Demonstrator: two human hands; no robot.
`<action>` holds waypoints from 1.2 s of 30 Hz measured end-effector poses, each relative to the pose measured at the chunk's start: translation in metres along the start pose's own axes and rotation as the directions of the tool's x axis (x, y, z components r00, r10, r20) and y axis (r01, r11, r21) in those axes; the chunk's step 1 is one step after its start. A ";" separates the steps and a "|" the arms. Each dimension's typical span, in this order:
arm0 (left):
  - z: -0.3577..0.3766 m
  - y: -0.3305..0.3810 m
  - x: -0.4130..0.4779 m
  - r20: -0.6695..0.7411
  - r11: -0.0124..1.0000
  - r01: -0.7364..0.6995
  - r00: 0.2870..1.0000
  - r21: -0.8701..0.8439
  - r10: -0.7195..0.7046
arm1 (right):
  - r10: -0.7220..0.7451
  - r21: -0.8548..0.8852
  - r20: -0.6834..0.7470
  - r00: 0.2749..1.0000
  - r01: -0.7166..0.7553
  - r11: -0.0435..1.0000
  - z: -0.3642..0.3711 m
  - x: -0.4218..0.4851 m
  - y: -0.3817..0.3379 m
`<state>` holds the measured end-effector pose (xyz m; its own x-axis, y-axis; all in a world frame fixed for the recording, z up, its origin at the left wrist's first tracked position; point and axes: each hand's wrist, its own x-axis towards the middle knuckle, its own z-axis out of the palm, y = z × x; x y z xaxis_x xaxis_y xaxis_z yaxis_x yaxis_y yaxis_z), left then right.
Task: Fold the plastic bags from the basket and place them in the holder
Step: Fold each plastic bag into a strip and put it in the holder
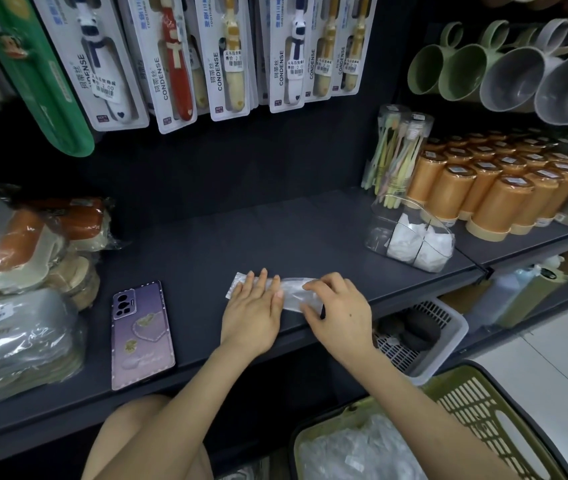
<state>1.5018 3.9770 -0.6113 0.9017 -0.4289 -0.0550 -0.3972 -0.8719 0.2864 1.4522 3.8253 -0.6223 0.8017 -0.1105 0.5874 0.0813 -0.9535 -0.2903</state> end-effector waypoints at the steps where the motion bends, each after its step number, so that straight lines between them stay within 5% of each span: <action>1: 0.000 0.000 0.000 -0.002 1.000 -0.001 1.000 0.001 0.001 | 0.005 -0.001 -0.009 1.000 -0.005 1.000 0.001 -0.002 0.002; 13: 0.003 0.000 0.000 -0.011 0.997 -0.002 1.000 0.076 0.003 | -0.051 0.063 0.033 0.998 0.049 0.997 -0.016 -0.006 0.017; 19: 0.002 -0.001 0.000 -0.005 0.998 -0.002 1.000 0.067 0.003 | -0.224 -0.058 0.351 0.909 0.260 0.964 -0.003 -0.011 0.018; 24: -0.004 0.000 0.009 0.054 0.997 0.078 0.996 -0.024 -0.077 | -0.198 -0.084 0.384 0.902 0.248 0.965 -0.010 -0.022 0.035; 27: -0.009 0.001 0.019 -0.001 0.982 0.166 0.986 0.087 -0.167 | -0.187 -0.080 0.382 0.905 0.234 0.969 -0.011 -0.021 0.033; 30: -0.006 0.011 0.021 -0.092 0.974 -0.043 0.994 0.223 0.065 | -0.184 -0.081 0.400 0.898 0.235 0.969 -0.011 -0.021 0.033; 32: -0.002 0.016 0.024 -0.019 0.964 -0.211 0.976 0.160 0.216 | -0.188 -0.084 0.408 0.894 0.242 0.967 -0.011 -0.021 0.034; 36: -0.005 -0.008 0.031 0.076 0.973 -0.210 0.976 0.094 0.204 | -0.184 -0.090 0.398 0.899 0.238 0.967 -0.011 -0.021 0.033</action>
<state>1.5343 3.9718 -0.6104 0.7862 -0.6142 -0.0686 -0.5923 -0.7805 0.1999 1.4313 3.7927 -0.6360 0.9413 0.1877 0.2806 0.2159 -0.9737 -0.0730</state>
